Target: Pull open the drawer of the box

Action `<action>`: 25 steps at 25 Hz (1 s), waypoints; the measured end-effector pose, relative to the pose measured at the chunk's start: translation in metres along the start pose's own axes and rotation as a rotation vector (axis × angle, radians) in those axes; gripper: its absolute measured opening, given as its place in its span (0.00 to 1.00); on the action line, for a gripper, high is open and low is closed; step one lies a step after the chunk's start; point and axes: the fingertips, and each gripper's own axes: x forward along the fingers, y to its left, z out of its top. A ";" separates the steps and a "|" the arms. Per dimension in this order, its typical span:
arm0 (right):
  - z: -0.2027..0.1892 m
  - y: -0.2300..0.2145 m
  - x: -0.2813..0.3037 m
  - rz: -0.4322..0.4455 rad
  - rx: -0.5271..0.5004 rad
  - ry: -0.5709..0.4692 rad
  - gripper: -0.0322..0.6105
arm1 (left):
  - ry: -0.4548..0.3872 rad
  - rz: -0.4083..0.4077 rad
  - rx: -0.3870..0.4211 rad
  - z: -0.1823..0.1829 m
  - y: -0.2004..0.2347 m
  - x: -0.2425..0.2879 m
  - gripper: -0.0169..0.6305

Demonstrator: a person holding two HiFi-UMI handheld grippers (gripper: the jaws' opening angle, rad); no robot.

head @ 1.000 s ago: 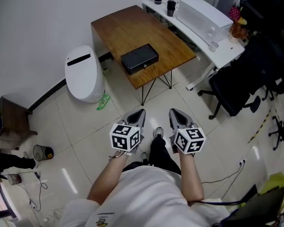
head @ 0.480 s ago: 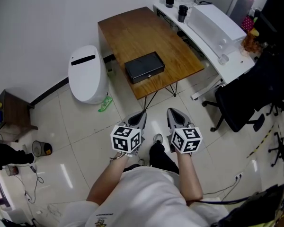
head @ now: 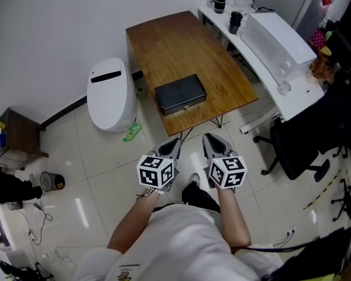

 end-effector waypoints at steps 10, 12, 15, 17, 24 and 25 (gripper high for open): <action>0.016 -0.037 0.044 0.070 -0.038 0.053 0.06 | -0.009 0.080 -0.042 0.019 0.016 0.044 0.03; 0.017 -0.043 0.053 0.082 -0.041 0.064 0.07 | -0.010 0.096 -0.052 0.021 0.020 0.050 0.03; 0.015 -0.050 0.065 0.098 -0.042 0.090 0.09 | -0.007 0.119 -0.071 0.020 0.025 0.054 0.03; 0.009 -0.052 0.072 0.110 -0.040 0.118 0.10 | -0.001 0.131 -0.083 0.017 0.029 0.056 0.03; -0.014 -0.060 0.094 0.109 -0.029 0.189 0.13 | 0.028 0.154 -0.115 0.007 0.044 0.064 0.03; -0.017 -0.062 0.097 0.105 -0.028 0.197 0.14 | 0.032 0.152 -0.118 0.006 0.046 0.067 0.03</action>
